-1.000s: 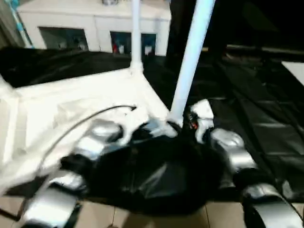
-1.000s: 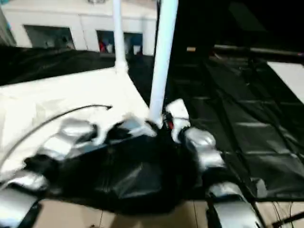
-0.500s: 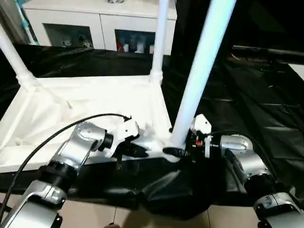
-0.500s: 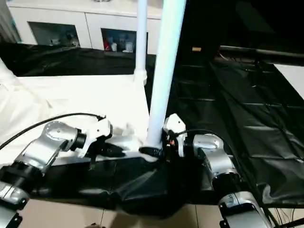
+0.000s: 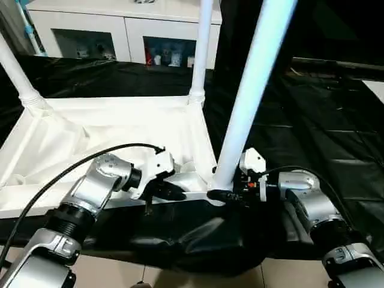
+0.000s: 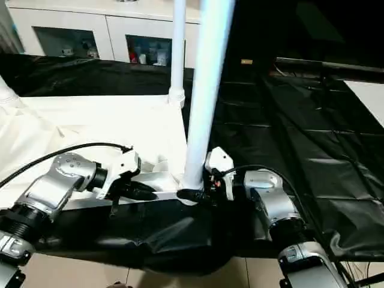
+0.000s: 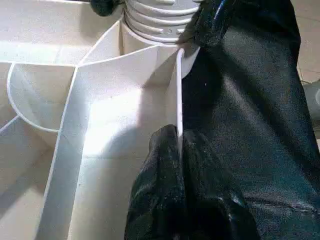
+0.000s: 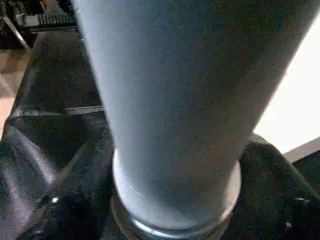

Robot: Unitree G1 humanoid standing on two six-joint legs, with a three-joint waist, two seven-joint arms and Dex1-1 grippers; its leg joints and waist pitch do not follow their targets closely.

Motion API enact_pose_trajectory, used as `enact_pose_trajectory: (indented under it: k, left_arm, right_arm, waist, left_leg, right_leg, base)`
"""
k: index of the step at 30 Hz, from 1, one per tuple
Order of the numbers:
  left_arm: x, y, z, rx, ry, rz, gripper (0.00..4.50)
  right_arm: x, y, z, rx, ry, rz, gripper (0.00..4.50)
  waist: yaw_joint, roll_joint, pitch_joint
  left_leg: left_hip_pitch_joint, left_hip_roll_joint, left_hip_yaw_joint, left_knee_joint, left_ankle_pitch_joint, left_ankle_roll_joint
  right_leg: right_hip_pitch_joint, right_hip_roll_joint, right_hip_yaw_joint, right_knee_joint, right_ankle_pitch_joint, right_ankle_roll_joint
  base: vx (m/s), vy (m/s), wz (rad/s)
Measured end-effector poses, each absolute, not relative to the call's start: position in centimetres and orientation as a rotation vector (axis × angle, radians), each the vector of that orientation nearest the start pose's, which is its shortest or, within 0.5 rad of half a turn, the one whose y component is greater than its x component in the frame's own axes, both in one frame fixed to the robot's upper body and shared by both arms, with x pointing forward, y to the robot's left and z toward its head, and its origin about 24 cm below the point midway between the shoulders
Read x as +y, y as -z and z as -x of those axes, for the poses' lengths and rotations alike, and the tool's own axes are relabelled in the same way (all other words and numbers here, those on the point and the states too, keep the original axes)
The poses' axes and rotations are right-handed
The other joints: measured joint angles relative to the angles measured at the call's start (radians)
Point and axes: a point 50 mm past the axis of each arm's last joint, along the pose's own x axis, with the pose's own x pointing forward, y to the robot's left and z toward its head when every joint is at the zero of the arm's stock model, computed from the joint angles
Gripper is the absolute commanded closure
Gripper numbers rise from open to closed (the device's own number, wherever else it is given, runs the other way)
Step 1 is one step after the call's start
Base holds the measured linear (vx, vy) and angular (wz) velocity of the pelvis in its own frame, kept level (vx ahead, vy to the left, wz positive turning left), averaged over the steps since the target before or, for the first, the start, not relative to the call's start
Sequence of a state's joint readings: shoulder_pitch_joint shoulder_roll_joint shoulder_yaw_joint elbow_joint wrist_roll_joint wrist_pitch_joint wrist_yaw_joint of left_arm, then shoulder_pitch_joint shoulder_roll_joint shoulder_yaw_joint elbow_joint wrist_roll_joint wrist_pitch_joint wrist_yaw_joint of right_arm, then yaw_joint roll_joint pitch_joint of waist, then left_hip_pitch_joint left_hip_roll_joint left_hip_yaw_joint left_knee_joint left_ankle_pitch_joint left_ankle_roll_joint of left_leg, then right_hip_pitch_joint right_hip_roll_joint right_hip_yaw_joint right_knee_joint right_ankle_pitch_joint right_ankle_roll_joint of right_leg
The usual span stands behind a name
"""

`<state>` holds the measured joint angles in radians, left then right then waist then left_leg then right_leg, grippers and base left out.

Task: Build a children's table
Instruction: Rotate leg to tighten

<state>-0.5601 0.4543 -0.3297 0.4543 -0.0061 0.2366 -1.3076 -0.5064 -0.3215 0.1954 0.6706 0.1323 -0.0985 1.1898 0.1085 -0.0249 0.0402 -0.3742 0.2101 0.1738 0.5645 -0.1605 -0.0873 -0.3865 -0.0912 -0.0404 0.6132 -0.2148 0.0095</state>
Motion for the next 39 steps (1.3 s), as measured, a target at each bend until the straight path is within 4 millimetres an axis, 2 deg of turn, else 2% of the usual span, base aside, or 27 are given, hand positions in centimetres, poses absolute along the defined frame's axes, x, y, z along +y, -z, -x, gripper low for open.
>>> enact_pose_trajectory:
  k: [5,13,16,21,26,30,32,37,38,39]
  left_arm:
    - [14.5,-5.8,-30.5,0.560,1.403,-0.404,4.50]
    - [14.6,-5.8,-30.5,0.558,1.392,-0.404,4.50]
    - [14.6,-5.5,-31.0,0.545,1.322,-0.390,4.50]
    - [12.5,-5.1,-33.1,0.499,1.150,-0.380,4.50]
    - [10.6,-4.7,-34.1,0.471,1.032,-0.364,4.50]
    - [7.9,-4.5,-34.9,0.456,0.937,-0.362,4.50]
    - [7.2,-4.4,-34.9,0.453,0.922,-0.365,4.50]
    - [7.2,-4.4,-34.9,0.448,0.923,-0.374,4.50]
    - [7.3,-4.4,-34.9,0.445,0.926,-0.378,4.50]
    - [7.4,-4.4,-35.0,0.442,0.928,-0.380,4.50]
  right_arm:
    - [-13.7,-3.6,-30.4,0.256,-1.298,0.192,1.74]
    - [-13.6,-3.4,-30.5,0.251,-1.274,0.163,1.78]
    - [-13.0,-2.8,-31.1,0.226,-1.137,0.109,1.78]
    - [-11.6,-2.1,-33.2,0.232,-0.742,-0.022,1.78]
    - [-10.3,-2.0,-34.5,0.253,-0.500,-0.072,1.78]
    - [-9.2,-2.3,-35.8,0.293,-0.208,-0.128,1.78]
    - [-9.0,-2.4,-36.0,0.302,-0.153,-0.134,1.78]
    - [-8.9,-2.3,-35.9,0.288,-0.149,-0.152,1.78]
    - [-8.9,-2.3,-35.9,0.283,-0.156,-0.153,1.43]
    - [-8.9,-2.3,-35.9,0.279,-0.165,-0.157,1.43]
  waist:
    - [0.000,0.000,0.000]
    - [-0.002,0.000,0.000]
    - [-0.014,-0.002,-0.001]
    - [-0.028,-0.001,-0.001]
    - [-0.025,0.000,-0.002]
    - [-0.019,0.000,-0.004]
    - [-0.017,0.001,-0.005]
    - [-0.016,-0.002,-0.007]
    - [-0.017,-0.002,-0.007]
    - [-0.017,-0.002,-0.007]
  left_leg:
    - [0.000,0.000,0.000,0.001,0.000,0.000]
    - [0.000,0.000,0.000,0.001,0.000,0.000]
    - [0.002,0.000,0.000,0.002,0.000,0.000]
    - [0.007,-0.001,-0.001,0.001,0.000,-0.001]
    - [0.008,-0.001,-0.001,0.000,0.000,-0.001]
    - [0.008,-0.002,-0.001,0.000,0.001,-0.002]
    - [0.008,-0.002,-0.001,-0.001,0.001,-0.002]
    - [0.007,-0.002,-0.001,-0.002,0.001,-0.002]
    - [0.007,-0.002,-0.001,-0.003,0.001,-0.002]
    - [0.007,-0.002,-0.001,-0.004,0.001,-0.002]
  right_leg:
    - [0.000,0.000,0.000,0.001,0.000,0.000]
    - [0.000,0.000,0.000,0.002,0.000,0.000]
    - [0.001,0.000,0.001,0.004,0.000,0.000]
    - [0.002,-0.001,0.002,0.004,0.004,-0.003]
    - [0.003,-0.001,0.002,0.004,0.005,-0.002]
    - [0.004,-0.001,0.003,0.002,0.006,-0.002]
    - [0.005,-0.002,0.003,0.001,0.006,-0.001]
    - [0.005,-0.002,0.002,0.000,0.006,0.000]
    - [0.005,-0.002,0.002,0.000,0.006,0.000]
    - [0.005,-0.001,0.002,0.000,0.006,0.000]
  base:
    - [0.000,0.000,0.00]
    - [0.000,0.000,0.00]
    - [0.000,0.000,0.00]
    - [0.000,0.000,0.00]
    - [0.000,0.000,0.00]
    - [0.000,0.000,0.00]
    - [0.000,0.000,0.00]
    - [0.000,0.000,0.00]
    - [0.000,0.000,0.00]
    - [0.000,0.000,0.00]
